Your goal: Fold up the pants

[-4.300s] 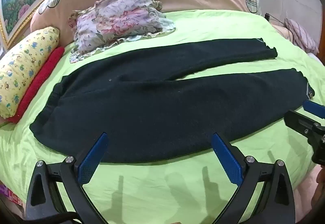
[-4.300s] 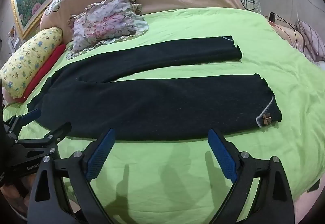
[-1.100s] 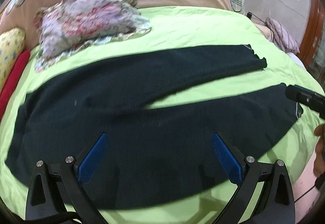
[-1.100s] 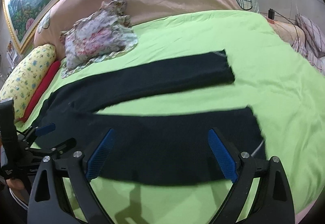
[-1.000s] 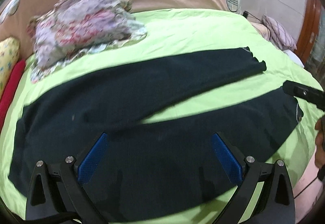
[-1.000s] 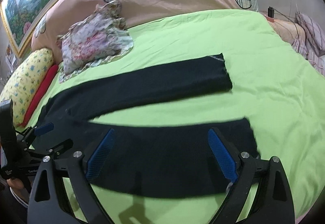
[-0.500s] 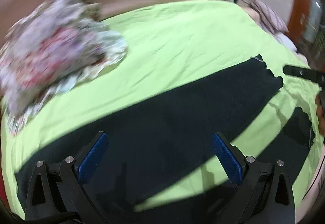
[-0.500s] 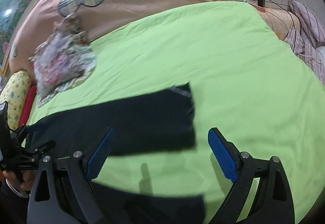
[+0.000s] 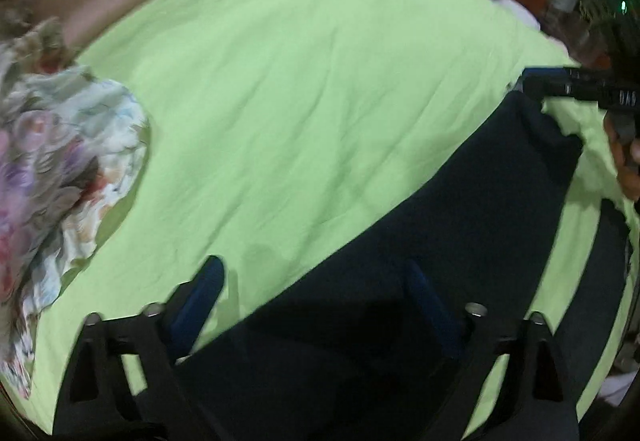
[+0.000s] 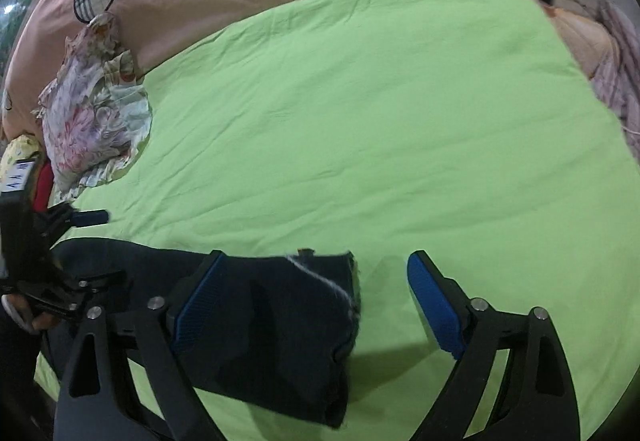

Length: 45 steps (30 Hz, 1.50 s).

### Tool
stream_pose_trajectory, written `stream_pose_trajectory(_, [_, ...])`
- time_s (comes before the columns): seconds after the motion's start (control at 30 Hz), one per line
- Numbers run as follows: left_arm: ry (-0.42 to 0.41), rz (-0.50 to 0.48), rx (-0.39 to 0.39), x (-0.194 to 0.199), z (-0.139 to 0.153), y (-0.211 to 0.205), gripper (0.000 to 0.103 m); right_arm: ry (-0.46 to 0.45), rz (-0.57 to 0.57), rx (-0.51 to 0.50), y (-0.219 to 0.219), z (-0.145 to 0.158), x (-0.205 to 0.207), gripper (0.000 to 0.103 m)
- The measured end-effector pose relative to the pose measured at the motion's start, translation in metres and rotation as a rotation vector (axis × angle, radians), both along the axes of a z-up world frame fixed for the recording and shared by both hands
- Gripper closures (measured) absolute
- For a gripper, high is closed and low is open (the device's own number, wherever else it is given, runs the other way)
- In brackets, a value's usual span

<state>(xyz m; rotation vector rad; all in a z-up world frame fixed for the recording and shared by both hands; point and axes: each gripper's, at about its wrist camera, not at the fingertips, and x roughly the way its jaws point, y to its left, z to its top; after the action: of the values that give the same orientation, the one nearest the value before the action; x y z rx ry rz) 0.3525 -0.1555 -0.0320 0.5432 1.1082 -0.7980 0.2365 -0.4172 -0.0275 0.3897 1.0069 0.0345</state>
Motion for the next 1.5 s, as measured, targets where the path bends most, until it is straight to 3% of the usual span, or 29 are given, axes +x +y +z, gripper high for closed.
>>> stream_pose_trajectory(0.07, [0.066, -0.018, -0.026, 0.005, -0.006, -0.002, 0.033, 0.023, -0.007, 0.022, -0.003, -0.007, 0.003, 0.04])
stream_pose_trajectory(0.1, [0.075, -0.019, -0.035, 0.006, -0.006, -0.002, 0.036, 0.028, -0.014, 0.027, -0.005, -0.009, 0.003, 0.054])
stream_pose_trajectory(0.13, [0.089, -0.024, -0.044, 0.006, -0.006, -0.001, 0.047, 0.027, -0.016, 0.042, -0.007, -0.01, 0.002, 0.068])
stream_pose_trajectory(0.17, [0.108, -0.032, -0.055, 0.004, -0.005, -0.002, 0.058, 0.024, -0.018, 0.061, -0.008, -0.011, 0.001, 0.075])
stream_pose_trajectory(0.2, [0.122, -0.046, -0.057, 0.0, -0.004, -0.003, 0.062, 0.018, -0.023, 0.08, -0.009, -0.011, -0.001, 0.086])
stream_pose_trajectory(0.23, [0.118, -0.062, -0.048, -0.007, -0.004, -0.005, 0.065, 0.009, -0.027, 0.091, -0.01, -0.01, -0.003, 0.091])
stream_pose_trajectory(0.33, [0.087, -0.089, -0.032, -0.027, 0.001, -0.006, 0.08, -0.034, -0.023, 0.115, -0.008, -0.003, -0.014, 0.095])
stream_pose_trajectory(0.47, [0.099, -0.061, -0.075, -0.039, 0.013, 0.006, 0.092, -0.076, 0.0, 0.099, -0.002, 0.013, -0.033, 0.095])
stream_pose_trajectory(0.6, [0.117, -0.049, -0.122, -0.061, 0.024, 0.022, 0.092, -0.112, 0.041, 0.077, 0.006, 0.029, -0.057, 0.096])
stream_pose_trajectory(0.9, [0.109, -0.03, -0.127, -0.131, 0.033, 0.026, 0.093, -0.168, 0.106, 0.099, 0.014, 0.052, -0.122, 0.096])
stream_pose_trajectory(1.5, [0.215, -0.013, -0.208, -0.218, 0.032, 0.035, 0.093, -0.154, 0.196, 0.085, 0.019, 0.035, -0.211, 0.096])
